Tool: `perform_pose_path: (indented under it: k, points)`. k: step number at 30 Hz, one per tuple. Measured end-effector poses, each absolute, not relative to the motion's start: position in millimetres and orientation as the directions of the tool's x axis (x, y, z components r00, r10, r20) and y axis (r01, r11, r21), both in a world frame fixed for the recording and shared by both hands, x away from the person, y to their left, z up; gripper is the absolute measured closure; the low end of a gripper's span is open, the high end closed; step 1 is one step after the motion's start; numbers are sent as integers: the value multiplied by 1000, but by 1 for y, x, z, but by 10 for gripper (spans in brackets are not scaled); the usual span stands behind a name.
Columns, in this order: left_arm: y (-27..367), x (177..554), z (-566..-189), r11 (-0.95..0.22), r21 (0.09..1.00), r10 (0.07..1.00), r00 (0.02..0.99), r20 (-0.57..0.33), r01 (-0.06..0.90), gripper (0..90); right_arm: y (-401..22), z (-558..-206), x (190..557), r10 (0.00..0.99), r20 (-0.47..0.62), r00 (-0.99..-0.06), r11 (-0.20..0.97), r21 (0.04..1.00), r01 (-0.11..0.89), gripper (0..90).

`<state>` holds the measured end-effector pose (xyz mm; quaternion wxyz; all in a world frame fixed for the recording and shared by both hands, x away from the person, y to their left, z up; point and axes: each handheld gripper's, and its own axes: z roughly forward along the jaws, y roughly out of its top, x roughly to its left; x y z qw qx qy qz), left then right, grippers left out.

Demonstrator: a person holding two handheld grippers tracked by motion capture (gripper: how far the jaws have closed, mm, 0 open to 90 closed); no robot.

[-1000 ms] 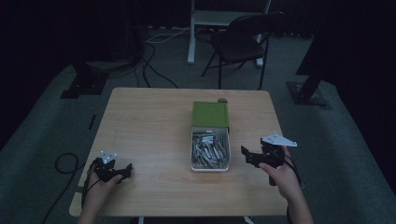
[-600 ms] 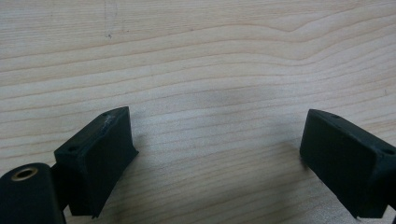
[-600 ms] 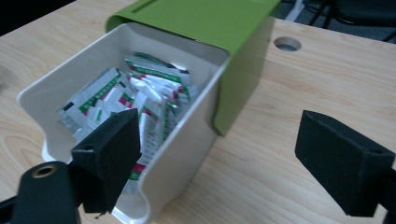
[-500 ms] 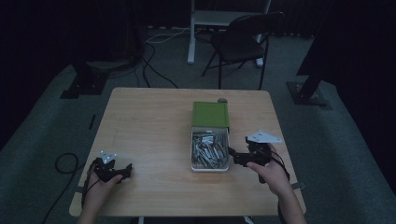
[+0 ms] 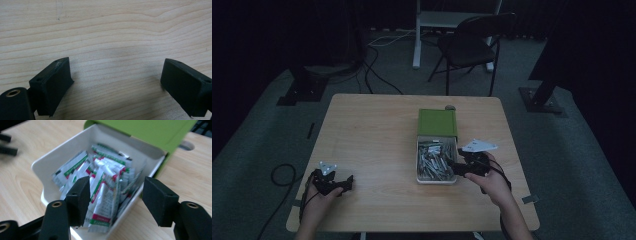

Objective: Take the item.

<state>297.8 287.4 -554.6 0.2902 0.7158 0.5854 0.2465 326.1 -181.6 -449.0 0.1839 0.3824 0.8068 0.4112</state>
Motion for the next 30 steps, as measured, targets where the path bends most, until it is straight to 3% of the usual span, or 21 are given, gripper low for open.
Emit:
perform_pose_path:
  k: [6,12,23,30]
  points:
    - [287,298,-555,-146,704,981,193,13,695,104,-170,-449,330,764,-22,-645,408,791,456,448]
    - [287,298,-555,-146,704,981,193,13,695,104,-162,-452,336,757,-98,-647,473,764,438,614]
    - [287,298,-555,-146,704,981,193,13,695,104,-150,-461,342,768,-107,-631,489,735,470,657]
    - [287,298,-555,-146,704,981,193,13,695,104,-145,-466,341,762,-104,-639,508,708,491,734]
